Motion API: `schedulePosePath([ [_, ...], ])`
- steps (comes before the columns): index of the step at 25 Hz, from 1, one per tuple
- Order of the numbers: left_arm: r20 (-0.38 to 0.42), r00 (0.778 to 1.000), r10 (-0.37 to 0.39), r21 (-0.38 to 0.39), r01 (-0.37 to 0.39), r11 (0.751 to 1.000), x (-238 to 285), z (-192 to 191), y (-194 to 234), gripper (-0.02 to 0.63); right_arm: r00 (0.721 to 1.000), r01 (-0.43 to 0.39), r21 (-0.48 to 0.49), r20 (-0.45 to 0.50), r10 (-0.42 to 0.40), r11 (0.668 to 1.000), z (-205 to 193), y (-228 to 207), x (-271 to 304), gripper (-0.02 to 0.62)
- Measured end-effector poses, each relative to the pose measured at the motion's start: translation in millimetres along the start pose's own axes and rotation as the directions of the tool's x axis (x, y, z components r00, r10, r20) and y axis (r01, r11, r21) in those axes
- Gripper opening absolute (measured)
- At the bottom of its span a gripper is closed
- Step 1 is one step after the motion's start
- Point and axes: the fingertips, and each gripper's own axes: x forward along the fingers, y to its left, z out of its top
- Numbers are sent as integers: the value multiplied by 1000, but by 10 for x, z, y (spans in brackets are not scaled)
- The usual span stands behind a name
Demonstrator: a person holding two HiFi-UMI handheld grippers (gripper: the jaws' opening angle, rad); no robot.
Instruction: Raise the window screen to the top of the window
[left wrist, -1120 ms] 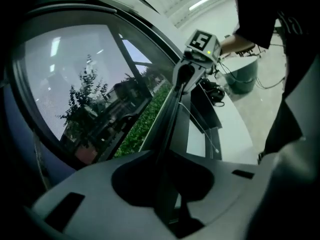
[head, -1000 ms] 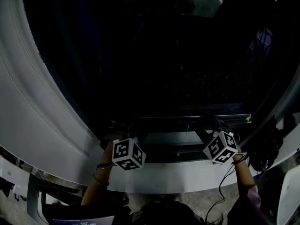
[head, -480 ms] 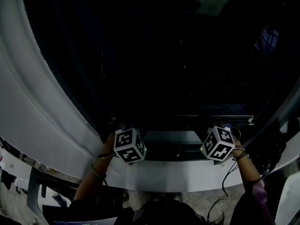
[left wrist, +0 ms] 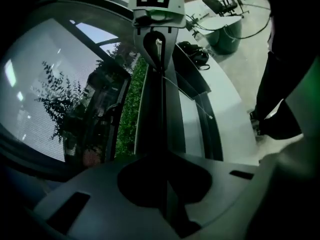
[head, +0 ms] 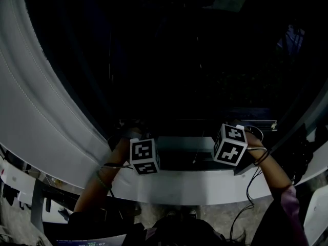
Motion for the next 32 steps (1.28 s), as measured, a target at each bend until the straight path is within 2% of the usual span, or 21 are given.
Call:
schedulePosePath([
  [2, -5, 1000, 28, -2, -28, 1000, 9, -4, -22, 18, 1000, 14, -9, 14, -14, 1000, 9, 15, 1, 26],
  [4, 18, 999, 30, -36, -29, 999, -7, 30, -28, 18, 997, 42, 8, 57, -42, 999, 6, 25, -21, 26],
  [7, 45, 998, 45, -72, -42, 997, -89, 87, 62, 19, 985, 118, 35, 124, -122, 992, 7, -24, -120, 26],
  [10, 81, 987, 139, -97, -131, 987, -280, 99, 330, 21, 963, 206, 38, 166, -210, 978, 89, -232, -354, 26],
  [15, 158, 954, 253, -215, -216, 952, -747, 173, 999, 34, 921, 292, 67, 248, -300, 954, 284, -756, -940, 28],
  [19, 156, 931, 329, -210, -294, 932, -1011, 239, 1533, 37, 896, 354, 49, 269, -354, 934, 399, -1194, -1329, 28],
  [23, 161, 942, 296, -210, -260, 943, -1176, 217, 1688, 37, 894, 349, 34, 288, -343, 937, 510, -1292, -1511, 28],
  [28, 202, 901, 383, -239, -334, 912, -1432, 233, 1956, 39, 841, 438, 52, 330, -430, 897, 610, -1483, -1809, 28],
  [32, 194, 897, 397, -225, -353, 908, -1640, 312, 2239, 40, 828, 458, 40, 345, -443, 888, 658, -1693, -2085, 28],
])
